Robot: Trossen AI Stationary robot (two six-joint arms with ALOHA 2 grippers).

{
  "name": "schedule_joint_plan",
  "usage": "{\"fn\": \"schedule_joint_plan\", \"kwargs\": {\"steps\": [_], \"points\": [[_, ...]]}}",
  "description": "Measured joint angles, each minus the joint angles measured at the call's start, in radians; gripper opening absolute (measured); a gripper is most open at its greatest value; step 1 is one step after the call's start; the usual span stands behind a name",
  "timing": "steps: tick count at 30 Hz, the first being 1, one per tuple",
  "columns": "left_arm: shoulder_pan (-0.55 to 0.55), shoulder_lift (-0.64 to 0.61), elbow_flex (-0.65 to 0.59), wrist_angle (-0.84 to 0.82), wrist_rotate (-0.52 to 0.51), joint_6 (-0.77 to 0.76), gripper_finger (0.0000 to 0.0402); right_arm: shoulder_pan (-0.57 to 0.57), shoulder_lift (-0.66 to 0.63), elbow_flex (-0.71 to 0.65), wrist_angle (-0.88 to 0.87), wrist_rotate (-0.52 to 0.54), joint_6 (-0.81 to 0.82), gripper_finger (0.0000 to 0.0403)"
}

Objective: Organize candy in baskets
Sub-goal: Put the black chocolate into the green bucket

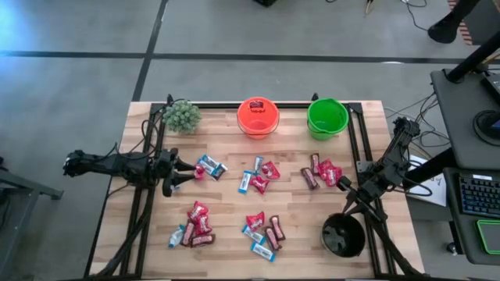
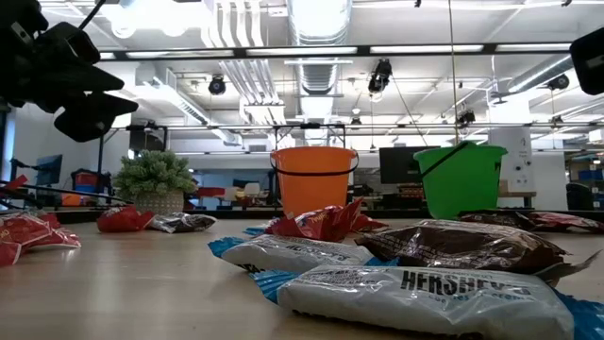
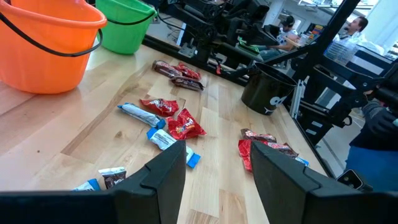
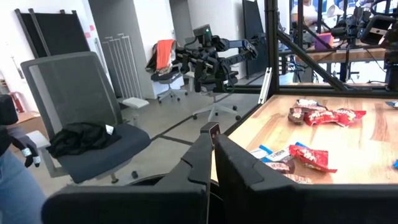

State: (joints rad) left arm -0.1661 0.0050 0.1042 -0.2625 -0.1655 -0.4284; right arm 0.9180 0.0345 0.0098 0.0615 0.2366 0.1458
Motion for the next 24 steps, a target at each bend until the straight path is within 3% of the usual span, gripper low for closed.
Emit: {"fn": "schedule_joint_plan", "kwargs": {"steps": [5,17,24], "points": [[0.0,0.0,0.0,0.0,0.0,0.0,0.0162,0.0,0.0,0.0,-0.001,0.0,-0.052,0.0013],[0.0,0.0,0.0,0.0,0.0,0.0,0.0162,0.0,0.0,0.0,0.002,0.018,-0.006,0.0013],[0.0,0.0,0.0,0.0,0.0,0.0,0.0162,0.0,0.0,0.0,0.007,-0.056,0.028,0.0013]]}}
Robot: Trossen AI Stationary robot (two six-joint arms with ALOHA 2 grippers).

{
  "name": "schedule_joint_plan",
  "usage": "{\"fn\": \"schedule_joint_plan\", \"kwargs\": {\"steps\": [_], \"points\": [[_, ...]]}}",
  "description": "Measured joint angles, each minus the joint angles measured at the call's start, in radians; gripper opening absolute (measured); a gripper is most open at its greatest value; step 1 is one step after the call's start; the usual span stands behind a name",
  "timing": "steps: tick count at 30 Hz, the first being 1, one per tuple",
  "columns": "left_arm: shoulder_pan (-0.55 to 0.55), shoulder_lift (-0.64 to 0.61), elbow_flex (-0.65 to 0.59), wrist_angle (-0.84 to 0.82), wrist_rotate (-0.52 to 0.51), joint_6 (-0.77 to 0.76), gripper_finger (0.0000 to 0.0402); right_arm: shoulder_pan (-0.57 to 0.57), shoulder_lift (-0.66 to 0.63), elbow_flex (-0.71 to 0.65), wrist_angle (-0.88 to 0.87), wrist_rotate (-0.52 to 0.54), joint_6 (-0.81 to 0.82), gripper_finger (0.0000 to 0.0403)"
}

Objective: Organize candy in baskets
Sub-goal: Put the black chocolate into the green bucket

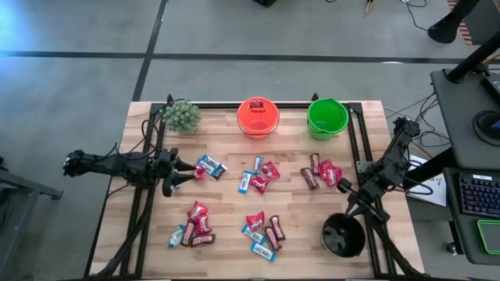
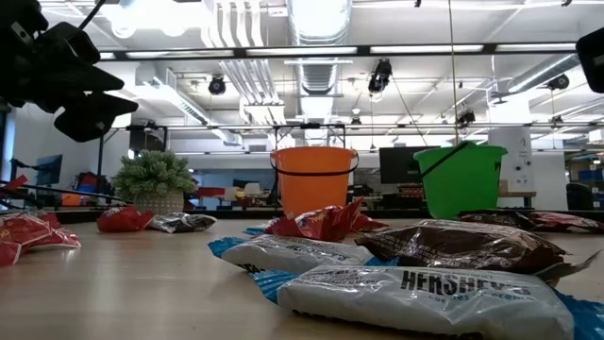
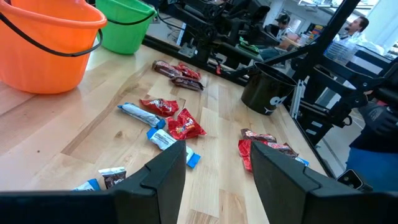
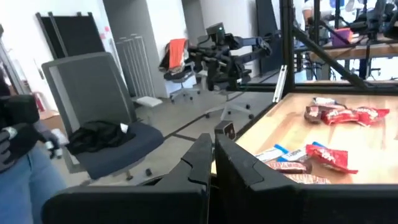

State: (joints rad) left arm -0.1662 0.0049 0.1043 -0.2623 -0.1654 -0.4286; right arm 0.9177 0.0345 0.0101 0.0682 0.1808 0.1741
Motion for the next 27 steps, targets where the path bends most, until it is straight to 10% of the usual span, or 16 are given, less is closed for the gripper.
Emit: {"fn": "schedule_joint_plan", "kwargs": {"steps": [27], "points": [[0.0,0.0,0.0,0.0,0.0,0.0,0.0162,-0.002,0.0,0.0,0.092,0.091,0.114,0.0013]]}}
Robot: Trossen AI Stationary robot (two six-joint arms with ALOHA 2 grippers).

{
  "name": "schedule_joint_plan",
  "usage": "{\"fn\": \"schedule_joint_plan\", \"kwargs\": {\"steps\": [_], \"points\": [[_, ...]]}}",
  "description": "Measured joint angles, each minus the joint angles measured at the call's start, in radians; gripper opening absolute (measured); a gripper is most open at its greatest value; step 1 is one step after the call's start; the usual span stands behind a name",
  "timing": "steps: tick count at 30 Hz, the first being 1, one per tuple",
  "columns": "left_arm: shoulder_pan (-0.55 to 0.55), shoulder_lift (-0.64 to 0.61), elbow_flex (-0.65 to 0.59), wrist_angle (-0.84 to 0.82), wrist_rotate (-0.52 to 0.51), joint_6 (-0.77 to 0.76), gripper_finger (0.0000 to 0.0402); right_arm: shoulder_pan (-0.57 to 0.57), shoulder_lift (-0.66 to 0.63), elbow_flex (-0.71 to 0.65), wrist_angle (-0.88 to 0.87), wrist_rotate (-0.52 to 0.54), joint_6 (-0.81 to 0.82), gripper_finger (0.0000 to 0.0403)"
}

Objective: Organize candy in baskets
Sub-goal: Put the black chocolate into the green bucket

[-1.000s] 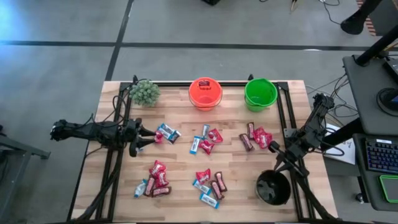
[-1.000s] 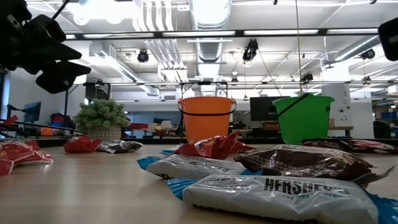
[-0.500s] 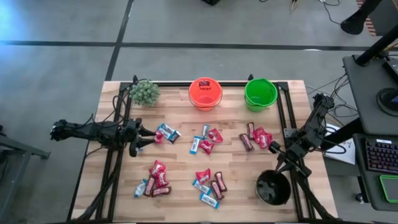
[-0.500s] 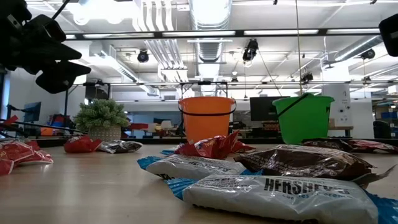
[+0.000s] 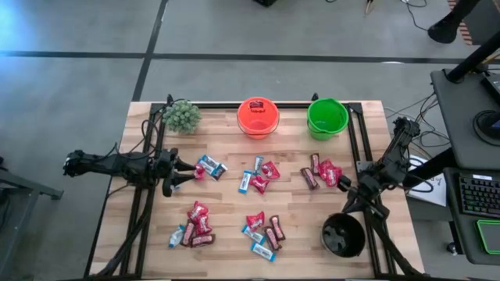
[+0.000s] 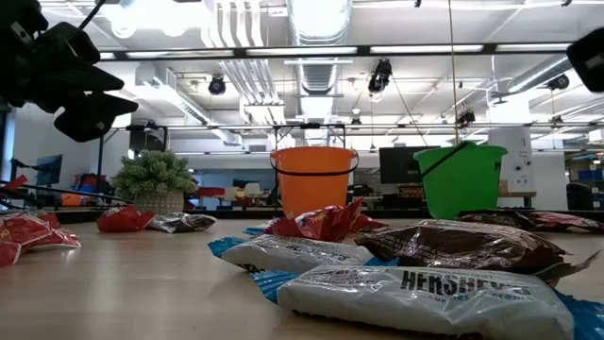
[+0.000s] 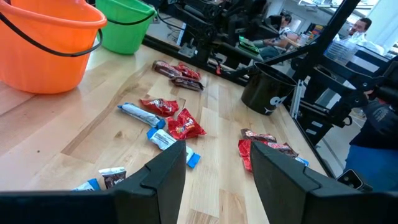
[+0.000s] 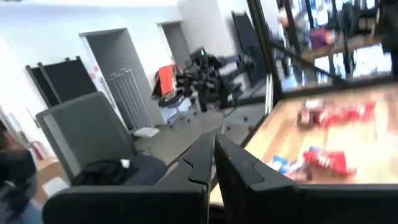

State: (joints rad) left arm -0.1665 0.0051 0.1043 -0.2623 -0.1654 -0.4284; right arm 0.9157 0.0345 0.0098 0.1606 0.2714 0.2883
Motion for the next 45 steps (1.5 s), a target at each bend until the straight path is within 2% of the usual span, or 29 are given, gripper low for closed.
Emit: {"fn": "schedule_joint_plan", "kwargs": {"steps": [3,18,25,41,45], "points": [[0.0,0.0,0.0,0.0,0.0,0.0,0.0162,0.0,0.0,0.0,0.049,0.005,-0.046,0.0013],[0.0,0.0,0.0,0.0,0.0,0.0,0.0162,0.0,0.013,0.0,0.039,0.055,-0.011,0.0013],[0.0,0.0,0.0,0.0,0.0,0.0,0.0162,0.0,0.013,0.0,0.039,0.206,-0.011,0.0013],[0.0,0.0,0.0,0.0,0.0,0.0,0.0162,0.0,0.013,0.0,0.031,0.42,0.035,0.0013],[0.0,0.0,0.0,0.0,0.0,0.0,0.0162,0.0,0.013,0.0,0.031,0.534,0.08,0.0013]]}}
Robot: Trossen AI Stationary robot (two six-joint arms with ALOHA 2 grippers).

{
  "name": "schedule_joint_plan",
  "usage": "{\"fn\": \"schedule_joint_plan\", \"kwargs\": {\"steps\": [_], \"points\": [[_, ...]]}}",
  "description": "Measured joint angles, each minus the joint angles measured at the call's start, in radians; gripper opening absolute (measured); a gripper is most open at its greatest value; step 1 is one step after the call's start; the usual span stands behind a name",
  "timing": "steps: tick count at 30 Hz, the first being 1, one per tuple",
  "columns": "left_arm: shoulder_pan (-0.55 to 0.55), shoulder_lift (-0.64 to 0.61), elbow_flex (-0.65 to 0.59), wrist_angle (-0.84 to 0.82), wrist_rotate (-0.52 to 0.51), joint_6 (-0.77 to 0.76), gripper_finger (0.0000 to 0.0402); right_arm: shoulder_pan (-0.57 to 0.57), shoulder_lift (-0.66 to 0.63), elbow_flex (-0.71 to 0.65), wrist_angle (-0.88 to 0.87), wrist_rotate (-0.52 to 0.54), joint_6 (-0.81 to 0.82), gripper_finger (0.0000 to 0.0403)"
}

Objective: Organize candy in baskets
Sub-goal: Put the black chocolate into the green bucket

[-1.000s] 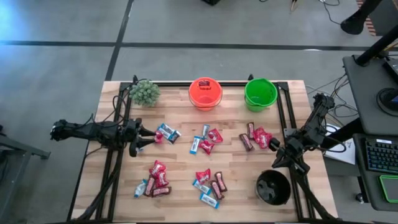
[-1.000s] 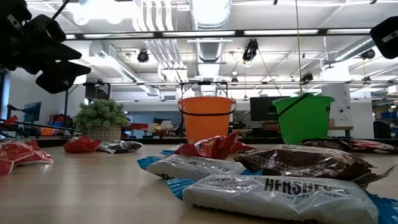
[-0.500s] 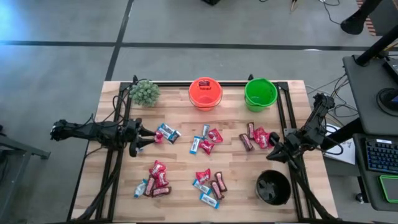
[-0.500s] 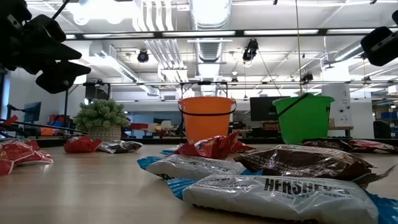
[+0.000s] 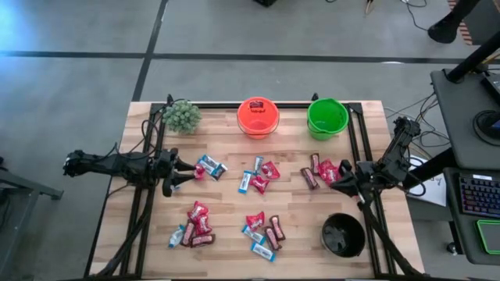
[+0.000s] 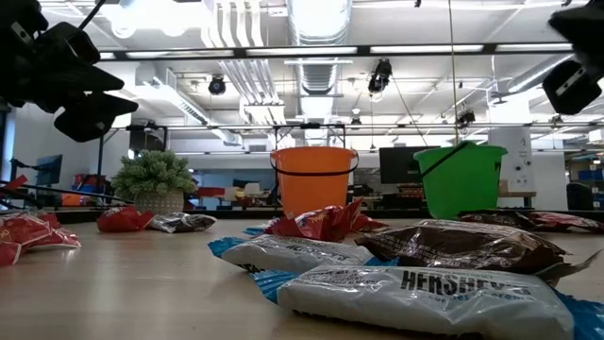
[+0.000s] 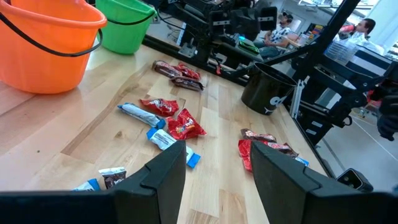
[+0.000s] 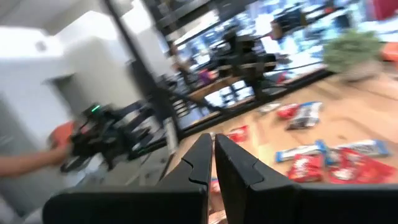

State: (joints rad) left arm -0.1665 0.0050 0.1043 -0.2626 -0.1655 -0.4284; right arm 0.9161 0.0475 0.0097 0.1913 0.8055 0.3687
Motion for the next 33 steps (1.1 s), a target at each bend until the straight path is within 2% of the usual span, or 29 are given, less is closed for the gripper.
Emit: {"fn": "schedule_joint_plan", "kwargs": {"steps": [9,16,24,28,33], "points": [[0.0,0.0,0.0,0.0,-0.006,0.0,0.0162,0.0,0.0,0.0,-0.001,0.253,0.04,0.0013],[0.0,0.0,0.0,0.0,-0.009,0.0,0.0162,0.0,0.0,0.0,0.001,0.387,0.043,0.0013],[0.0,0.001,0.0,0.01,-0.016,-0.003,0.0162,0.0,0.0,0.0,0.0,0.4,0.084,0.0013],[0.0,0.015,0.0,0.009,-0.019,-0.149,0.0162,0.0,0.0,0.0,0.0,0.401,0.085,0.0013],[0.0,0.057,0.0,0.035,-0.058,-0.157,0.0162,0.0,0.0,0.0,0.0,0.414,0.108,0.0013]]}}
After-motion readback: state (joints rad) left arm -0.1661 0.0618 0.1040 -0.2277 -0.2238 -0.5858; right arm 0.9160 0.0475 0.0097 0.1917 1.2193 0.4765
